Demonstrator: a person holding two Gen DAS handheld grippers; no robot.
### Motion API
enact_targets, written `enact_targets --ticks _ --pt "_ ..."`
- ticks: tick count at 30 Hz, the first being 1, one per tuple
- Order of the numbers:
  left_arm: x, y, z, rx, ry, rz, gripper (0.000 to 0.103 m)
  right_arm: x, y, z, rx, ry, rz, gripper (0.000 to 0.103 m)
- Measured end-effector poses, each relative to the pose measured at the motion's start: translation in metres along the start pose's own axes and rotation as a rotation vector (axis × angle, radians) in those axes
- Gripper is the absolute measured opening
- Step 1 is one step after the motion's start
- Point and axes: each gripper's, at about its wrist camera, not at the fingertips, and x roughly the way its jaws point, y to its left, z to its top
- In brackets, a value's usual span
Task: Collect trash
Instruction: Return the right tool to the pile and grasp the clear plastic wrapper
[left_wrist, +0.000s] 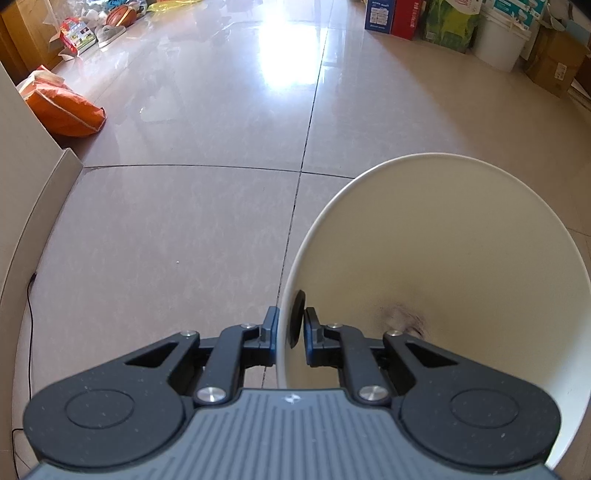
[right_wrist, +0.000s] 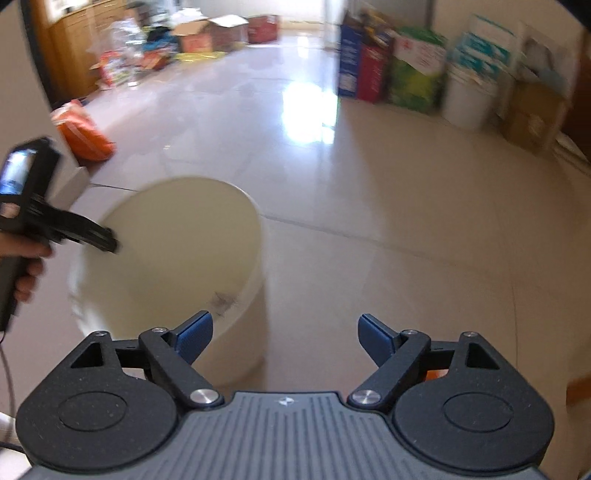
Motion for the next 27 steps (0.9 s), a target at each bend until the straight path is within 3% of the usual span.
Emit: enact_targets --ticks 8,13,20,27 --pt "0.001 -0.003 -0.001 0.014 0.001 0.01 0.011 0.026 -0.049 -0.091 0.077 0.015 -0.111 0.09" --pt "0.001 -0.004 0.001 0.006 0.006 0.01 0.011 0.06 -0.066 -0.14 0.101 0.073 -0.161 0.09" --pt "0.002 0.0 0.004 -0.012 0.016 0.006 0.011 0.118 -0.095 -0.186 0.149 0.17 -0.232 0.084" --pt "0.004 0.001 0.002 -0.011 0.013 0.012 0.012 0.161 -0.121 -0.207 0.212 0.211 -0.237 0.079"
